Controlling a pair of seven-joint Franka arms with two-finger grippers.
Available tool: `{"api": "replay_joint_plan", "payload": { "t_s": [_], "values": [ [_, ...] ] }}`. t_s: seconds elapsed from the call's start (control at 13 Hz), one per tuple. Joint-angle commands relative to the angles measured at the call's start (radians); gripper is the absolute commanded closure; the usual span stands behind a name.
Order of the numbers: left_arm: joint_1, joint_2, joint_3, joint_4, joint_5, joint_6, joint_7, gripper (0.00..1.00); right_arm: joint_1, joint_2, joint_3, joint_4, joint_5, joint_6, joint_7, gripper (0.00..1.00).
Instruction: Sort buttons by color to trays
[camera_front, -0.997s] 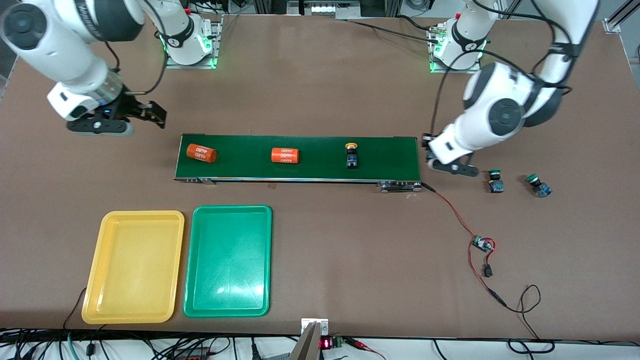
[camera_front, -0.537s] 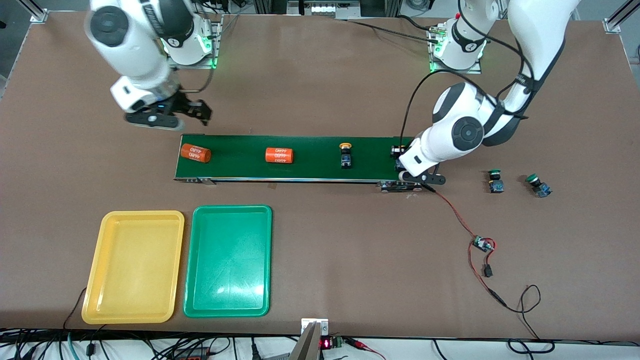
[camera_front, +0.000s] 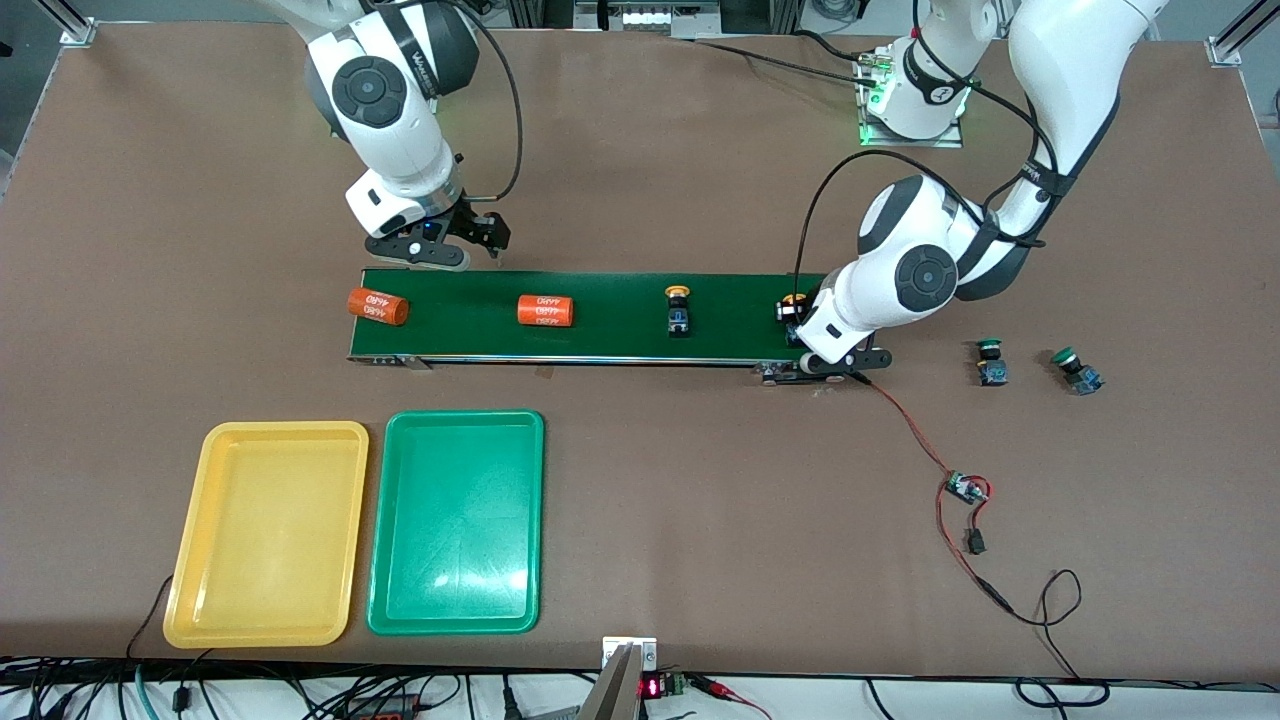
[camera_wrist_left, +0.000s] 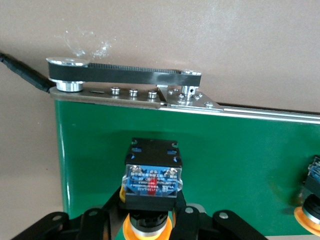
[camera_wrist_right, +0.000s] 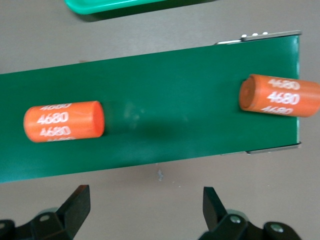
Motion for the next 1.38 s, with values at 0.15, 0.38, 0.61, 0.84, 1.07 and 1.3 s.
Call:
{"api": "replay_joint_plan", "payload": {
  "t_s": [0.15, 0.38, 0.61, 0.84, 1.07, 1.3],
  "values": [
    [-0.028, -0.001, 0.015, -0.002, 0.004, -0.016, -0.015, 0.0, 0.037, 0.062, -0.01, 0.031, 0.002, 0.063, 0.018, 0.0],
    [-0.019, -0.078, 0.015, 0.004, 0.002, -0.021, -0.017, 0.0, 0.032, 0.112, -0.01, 0.042, 0.002, 0.148, 0.018, 0.0],
    [0.091, -0.184, 0.047, 0.007, 0.004, -0.094, -0.011, 0.0, 0.035, 0.167, -0.01, 0.083, 0.018, 0.188, 0.022, 0.0],
    [0.226, -0.166, 0.084, 0.003, 0.025, -0.121, 0.081, 0.0, 0.066, 0.21, -0.01, 0.11, 0.016, 0.198, 0.05, 0.0],
    [0.345, -0.092, 0.114, 0.001, 0.111, -0.119, 0.251, 0.0, 0.078, 0.224, -0.01, 0.114, 0.016, 0.192, 0.05, 0.0],
    [0.369, -0.045, 0.168, 0.001, 0.211, -0.11, 0.408, 0.0, 0.098, 0.23, -0.012, 0.116, 0.013, 0.198, 0.085, 0.0]
  ]
}}
